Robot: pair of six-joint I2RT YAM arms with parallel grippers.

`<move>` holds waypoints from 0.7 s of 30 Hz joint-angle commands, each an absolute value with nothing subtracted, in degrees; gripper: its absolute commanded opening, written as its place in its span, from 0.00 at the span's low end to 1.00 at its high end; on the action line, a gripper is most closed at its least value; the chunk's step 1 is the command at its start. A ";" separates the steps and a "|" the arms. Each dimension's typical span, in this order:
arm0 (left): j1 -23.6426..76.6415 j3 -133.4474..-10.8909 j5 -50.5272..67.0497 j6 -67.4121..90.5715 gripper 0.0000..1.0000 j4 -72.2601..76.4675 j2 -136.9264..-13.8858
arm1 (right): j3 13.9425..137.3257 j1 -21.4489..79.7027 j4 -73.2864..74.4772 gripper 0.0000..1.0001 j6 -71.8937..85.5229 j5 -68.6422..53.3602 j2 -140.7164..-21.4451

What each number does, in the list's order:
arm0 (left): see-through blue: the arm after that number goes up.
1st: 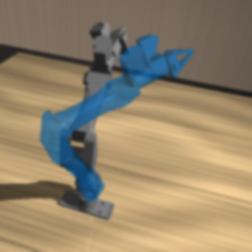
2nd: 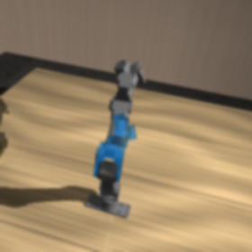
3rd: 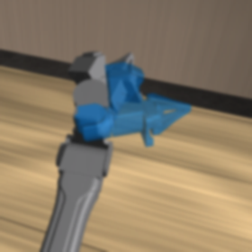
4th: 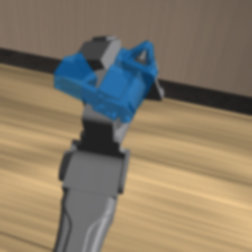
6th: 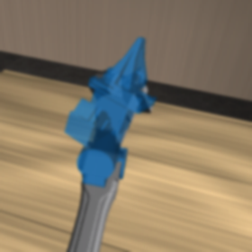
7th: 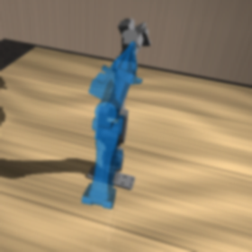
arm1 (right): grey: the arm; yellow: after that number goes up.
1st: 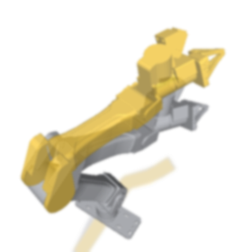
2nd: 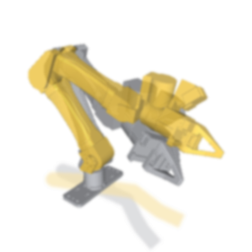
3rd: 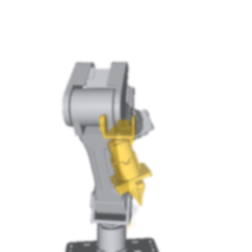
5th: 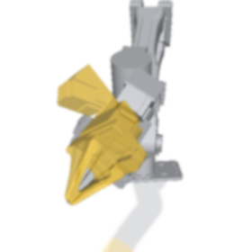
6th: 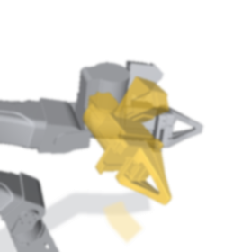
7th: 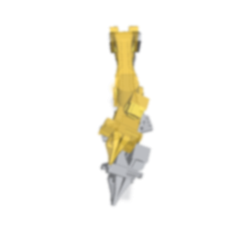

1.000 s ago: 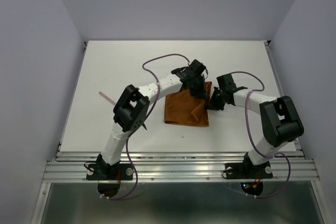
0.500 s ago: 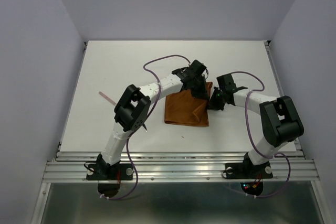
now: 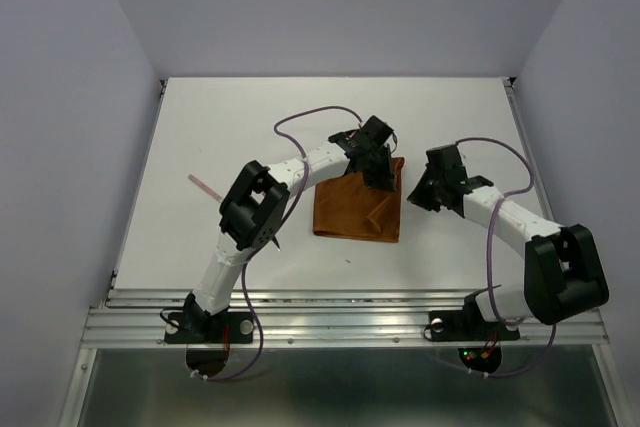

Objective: Fold the napkin into a case and place the utensils inside
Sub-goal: Fold the square-folded napkin at the center of the board.

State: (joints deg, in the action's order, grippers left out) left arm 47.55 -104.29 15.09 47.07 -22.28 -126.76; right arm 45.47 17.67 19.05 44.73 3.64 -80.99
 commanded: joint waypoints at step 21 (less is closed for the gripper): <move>47.90 -106.96 15.21 47.72 0.00 -22.32 -125.59 | 44.82 18.02 12.83 0.22 44.73 -3.87 -88.59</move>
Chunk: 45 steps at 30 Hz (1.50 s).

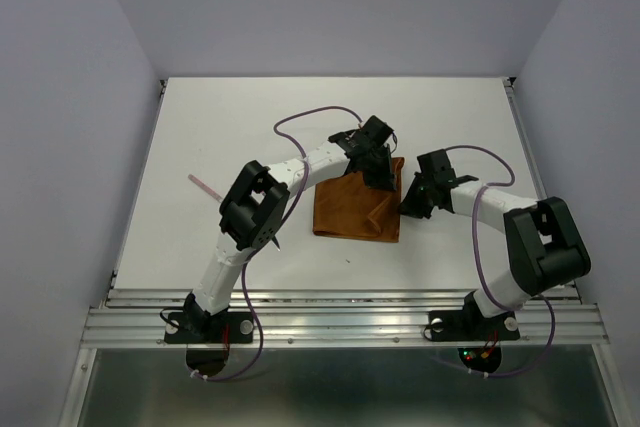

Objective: Fold the napkin into a case and place the utensils inside
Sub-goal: Fold the square-folded napkin at the center of the board.

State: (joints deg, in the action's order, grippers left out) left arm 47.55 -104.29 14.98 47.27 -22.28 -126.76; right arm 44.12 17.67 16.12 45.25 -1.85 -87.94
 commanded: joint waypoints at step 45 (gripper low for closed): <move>47.90 -108.45 13.98 52.56 0.00 -23.73 -121.73 | 44.47 18.02 12.92 0.15 45.09 -3.43 -89.12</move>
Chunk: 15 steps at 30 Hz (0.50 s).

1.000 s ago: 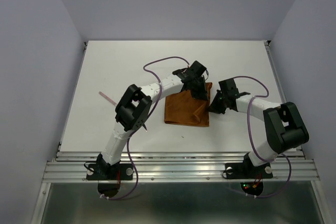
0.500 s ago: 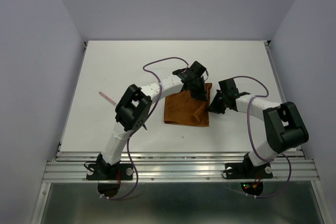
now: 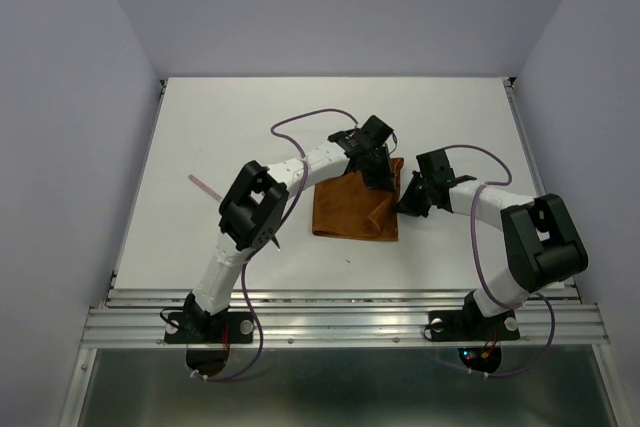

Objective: Fold the napkin into a case and place the utensils inside
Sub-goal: Fold the square-folded napkin at the center of the board.

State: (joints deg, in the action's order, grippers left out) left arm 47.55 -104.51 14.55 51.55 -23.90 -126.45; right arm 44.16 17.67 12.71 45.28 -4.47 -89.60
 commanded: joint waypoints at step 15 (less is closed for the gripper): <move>47.90 -107.93 14.15 53.61 0.00 -23.03 -123.40 | 43.94 18.02 13.27 0.15 45.26 -3.16 -87.98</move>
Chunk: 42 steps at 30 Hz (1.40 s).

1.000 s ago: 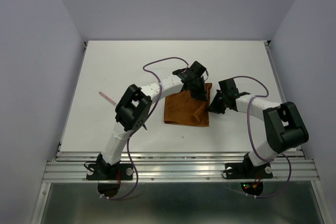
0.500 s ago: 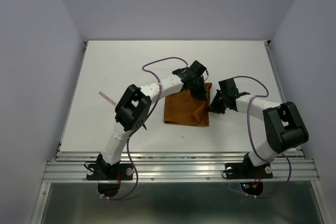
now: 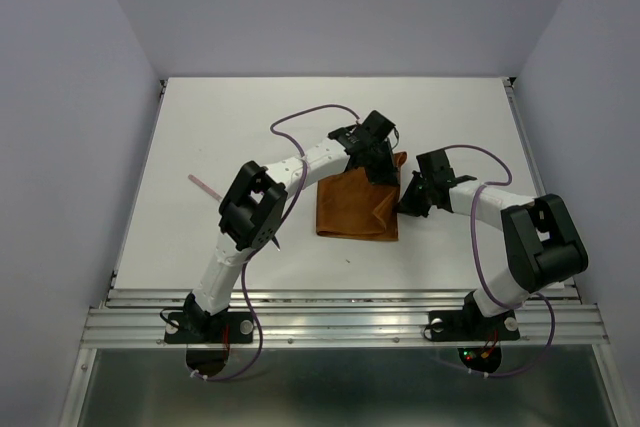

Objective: Fold the napkin into a case and place the utensils inside
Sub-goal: Fold the square-folded napkin at the center of the board.

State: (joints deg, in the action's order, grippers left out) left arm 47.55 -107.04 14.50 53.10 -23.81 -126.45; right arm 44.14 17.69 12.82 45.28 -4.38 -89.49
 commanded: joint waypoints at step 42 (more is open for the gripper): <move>38.50 -66.02 9.92 37.44 0.76 -20.75 -90.18 | 40.43 16.88 22.76 0.35 37.88 -3.95 -72.86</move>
